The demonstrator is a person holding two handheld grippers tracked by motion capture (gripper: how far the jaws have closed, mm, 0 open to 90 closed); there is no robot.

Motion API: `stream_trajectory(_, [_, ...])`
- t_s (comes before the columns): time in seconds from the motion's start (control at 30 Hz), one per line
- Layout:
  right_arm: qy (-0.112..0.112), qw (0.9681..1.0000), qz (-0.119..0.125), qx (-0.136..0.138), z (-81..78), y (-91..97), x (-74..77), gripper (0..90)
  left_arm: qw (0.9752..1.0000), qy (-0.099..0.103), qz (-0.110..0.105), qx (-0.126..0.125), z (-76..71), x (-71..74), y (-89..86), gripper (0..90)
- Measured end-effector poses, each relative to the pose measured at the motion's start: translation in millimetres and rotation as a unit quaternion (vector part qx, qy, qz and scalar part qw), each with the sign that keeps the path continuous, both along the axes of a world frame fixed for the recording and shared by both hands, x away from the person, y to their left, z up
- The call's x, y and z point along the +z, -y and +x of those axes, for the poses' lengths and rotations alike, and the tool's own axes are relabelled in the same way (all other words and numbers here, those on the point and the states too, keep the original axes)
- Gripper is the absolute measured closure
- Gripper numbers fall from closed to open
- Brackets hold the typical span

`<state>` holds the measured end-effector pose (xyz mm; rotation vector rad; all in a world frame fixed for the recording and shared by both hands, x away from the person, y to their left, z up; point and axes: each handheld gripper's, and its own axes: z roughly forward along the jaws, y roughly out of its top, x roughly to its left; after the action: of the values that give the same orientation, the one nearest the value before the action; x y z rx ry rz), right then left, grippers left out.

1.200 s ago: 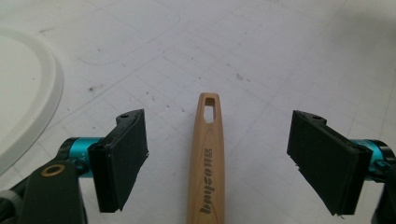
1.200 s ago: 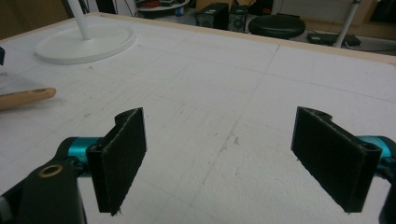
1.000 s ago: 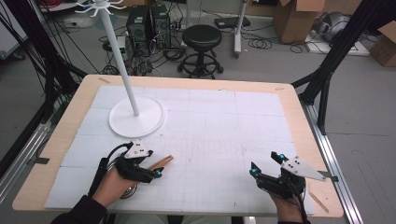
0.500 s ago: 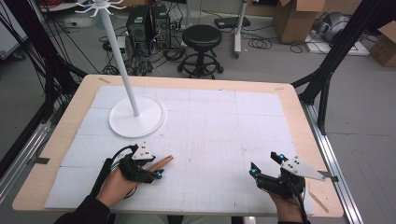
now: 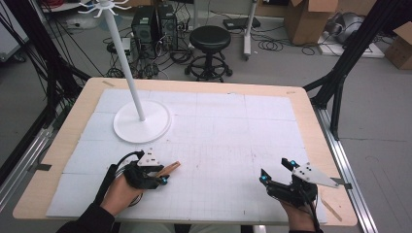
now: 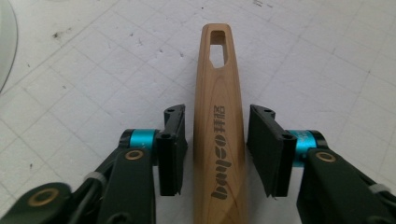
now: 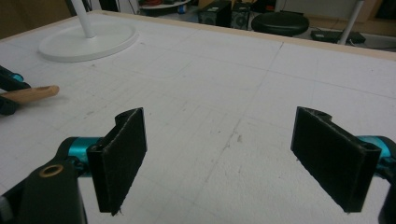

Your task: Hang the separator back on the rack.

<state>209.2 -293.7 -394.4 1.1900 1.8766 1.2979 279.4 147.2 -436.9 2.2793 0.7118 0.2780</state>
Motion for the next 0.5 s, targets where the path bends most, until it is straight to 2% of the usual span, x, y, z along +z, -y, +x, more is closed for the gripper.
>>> stream_trajectory(0.03, [-0.002, 1.0000, 0.002, 0.001, -0.2, -0.3, 0.0, 17.0, 1.0000, 0.000, -0.001, -0.001, 0.2, 0.0, -0.3, 64.5])
stream_trajectory(0.1, [-0.001, 1.0000, 0.002, 0.001, -0.2, -0.3, 0.0, 17.0, 1.0000, -0.002, -0.004, -0.001, 1.6, -0.1, -1.4, 66.1])
stream_trajectory(0.13, [-0.002, 1.0000, 0.002, 0.001, -0.2, -0.4, 0.0, 17.1, 0.9999, -0.008, -0.007, 0.001, 3.2, -0.1, -1.9, 66.3])
stream_trajectory(0.5, [-0.002, 1.0000, 0.003, 0.002, -0.3, -0.3, 0.2, 17.2, 1.0000, -0.005, -0.004, 0.006, 2.2, 1.9, -1.5, 67.2])
